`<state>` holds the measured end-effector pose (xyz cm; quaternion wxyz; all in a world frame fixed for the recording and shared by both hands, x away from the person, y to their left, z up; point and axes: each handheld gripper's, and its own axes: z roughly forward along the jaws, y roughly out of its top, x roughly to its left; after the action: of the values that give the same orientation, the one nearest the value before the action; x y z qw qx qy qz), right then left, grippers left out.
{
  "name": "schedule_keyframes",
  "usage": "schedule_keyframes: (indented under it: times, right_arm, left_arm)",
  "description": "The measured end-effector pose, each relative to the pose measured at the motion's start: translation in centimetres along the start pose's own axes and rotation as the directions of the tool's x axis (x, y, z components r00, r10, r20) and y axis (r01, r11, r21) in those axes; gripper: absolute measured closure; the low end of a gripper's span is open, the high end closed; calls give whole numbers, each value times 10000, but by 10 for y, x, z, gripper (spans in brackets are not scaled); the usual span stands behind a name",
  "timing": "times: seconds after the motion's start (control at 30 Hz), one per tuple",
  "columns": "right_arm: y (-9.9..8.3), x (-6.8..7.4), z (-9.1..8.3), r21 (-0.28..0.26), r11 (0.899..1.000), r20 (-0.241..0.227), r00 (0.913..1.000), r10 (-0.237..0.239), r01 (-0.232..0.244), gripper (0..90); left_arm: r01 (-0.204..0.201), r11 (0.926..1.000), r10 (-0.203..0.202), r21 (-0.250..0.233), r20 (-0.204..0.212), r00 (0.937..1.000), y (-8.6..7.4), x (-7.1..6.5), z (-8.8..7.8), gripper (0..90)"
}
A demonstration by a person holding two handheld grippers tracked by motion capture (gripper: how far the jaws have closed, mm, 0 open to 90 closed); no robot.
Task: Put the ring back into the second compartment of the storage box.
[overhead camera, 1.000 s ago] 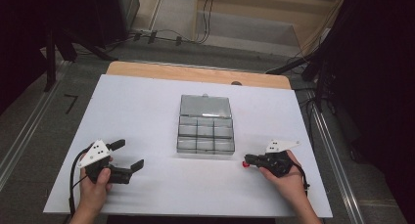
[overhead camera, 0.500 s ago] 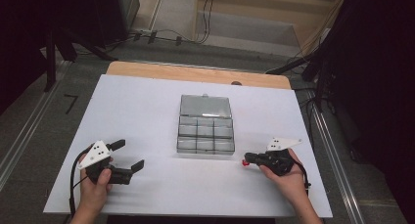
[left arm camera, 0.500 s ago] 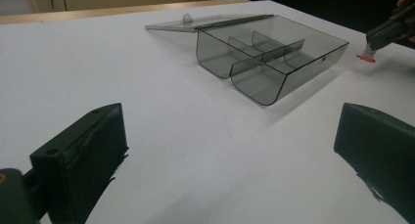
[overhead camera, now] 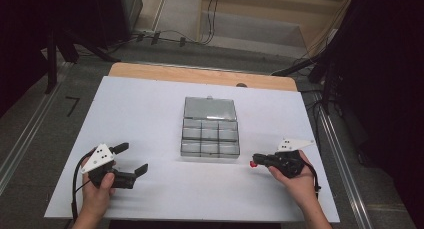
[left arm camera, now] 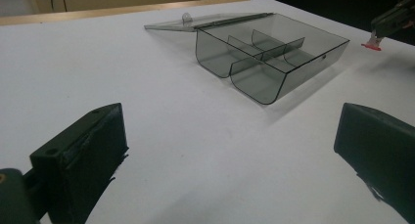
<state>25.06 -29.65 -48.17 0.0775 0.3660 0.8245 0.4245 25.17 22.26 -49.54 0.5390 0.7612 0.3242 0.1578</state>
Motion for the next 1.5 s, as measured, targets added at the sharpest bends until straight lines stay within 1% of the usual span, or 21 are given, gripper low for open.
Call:
schedule_keyframes:
  times: [0.27, 0.53, 0.6, 0.87, 1.1, 1.5]
  right_arm:
    - [8, 1, -3, -43, 10000, -146, 9999, -40, 39, 842]
    - [13, 3, -4, -127, 9999, -205, 9998, -79, 76, 843]
    - [14, 3, -3, -83, 9999, -202, 9997, -104, 102, 842]
    - [22, 5, -2, -209, 9997, -244, 9996, -143, 138, 843]
    - [29, 5, -2, -246, 9993, -232, 9994, -274, 269, 842]
    - [38, 4, -4, -293, 9991, -189, 9994, -301, 295, 842]
  left_arm:
    - [-3, 10000, 3, 80, -21, 10000, 0, 0, 1, 0]
    - [-4, 10000, 4, 52, 3, 10000, 0, 0, 1, 0]
    - [-1, 10000, 1, 45, 8, 10000, 0, 0, 1, 0]
    - [13, 10000, -13, 99, 35, 10000, 0, 0, 1, 0]
    - [75, 10000, -75, 9, 55, 10000, 0, 0, 0, 0]
    - [85, 10000, -85, -24, 86, 9999, 0, 1, 0, 0]
